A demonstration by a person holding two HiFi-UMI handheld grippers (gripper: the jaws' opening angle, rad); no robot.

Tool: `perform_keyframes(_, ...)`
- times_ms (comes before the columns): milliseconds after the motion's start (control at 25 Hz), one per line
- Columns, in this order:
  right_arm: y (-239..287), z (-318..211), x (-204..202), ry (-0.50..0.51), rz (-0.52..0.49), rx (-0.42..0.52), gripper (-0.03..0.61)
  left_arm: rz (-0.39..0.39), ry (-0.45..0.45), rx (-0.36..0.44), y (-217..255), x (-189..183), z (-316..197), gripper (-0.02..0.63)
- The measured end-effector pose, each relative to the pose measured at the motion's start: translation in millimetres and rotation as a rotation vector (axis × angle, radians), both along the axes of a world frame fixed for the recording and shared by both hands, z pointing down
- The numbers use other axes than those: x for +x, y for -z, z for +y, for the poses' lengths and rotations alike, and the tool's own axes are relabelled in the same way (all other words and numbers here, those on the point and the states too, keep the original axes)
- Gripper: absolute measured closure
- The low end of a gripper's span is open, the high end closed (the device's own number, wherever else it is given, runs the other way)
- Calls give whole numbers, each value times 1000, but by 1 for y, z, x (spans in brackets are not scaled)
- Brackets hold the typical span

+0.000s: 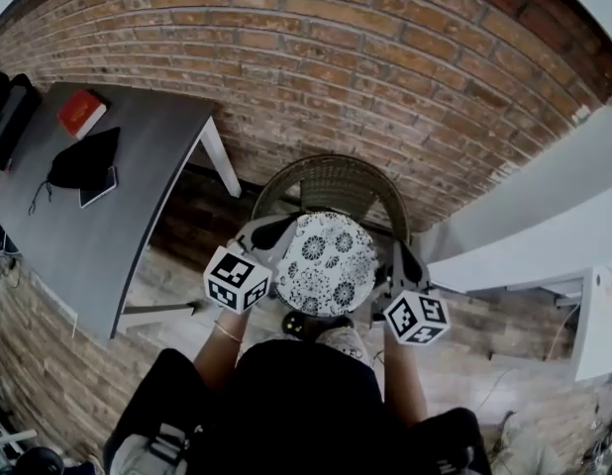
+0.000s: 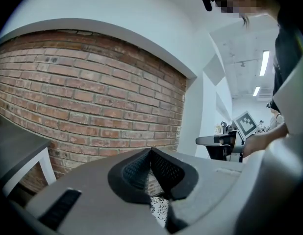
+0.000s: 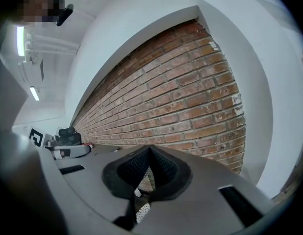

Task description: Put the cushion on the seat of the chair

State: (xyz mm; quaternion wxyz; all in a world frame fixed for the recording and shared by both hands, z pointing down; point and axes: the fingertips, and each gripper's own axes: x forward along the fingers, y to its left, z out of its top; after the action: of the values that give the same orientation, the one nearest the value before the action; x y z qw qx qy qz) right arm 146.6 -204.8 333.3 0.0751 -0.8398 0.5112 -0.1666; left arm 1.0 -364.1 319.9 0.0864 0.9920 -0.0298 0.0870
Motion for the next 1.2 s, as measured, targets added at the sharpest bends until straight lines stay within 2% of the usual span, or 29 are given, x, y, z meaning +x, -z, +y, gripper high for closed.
perform_keyframes(1200, 0, 0, -8, 17, -9, 3, 578, 10, 53, -42, -8, -16, -8, 609)
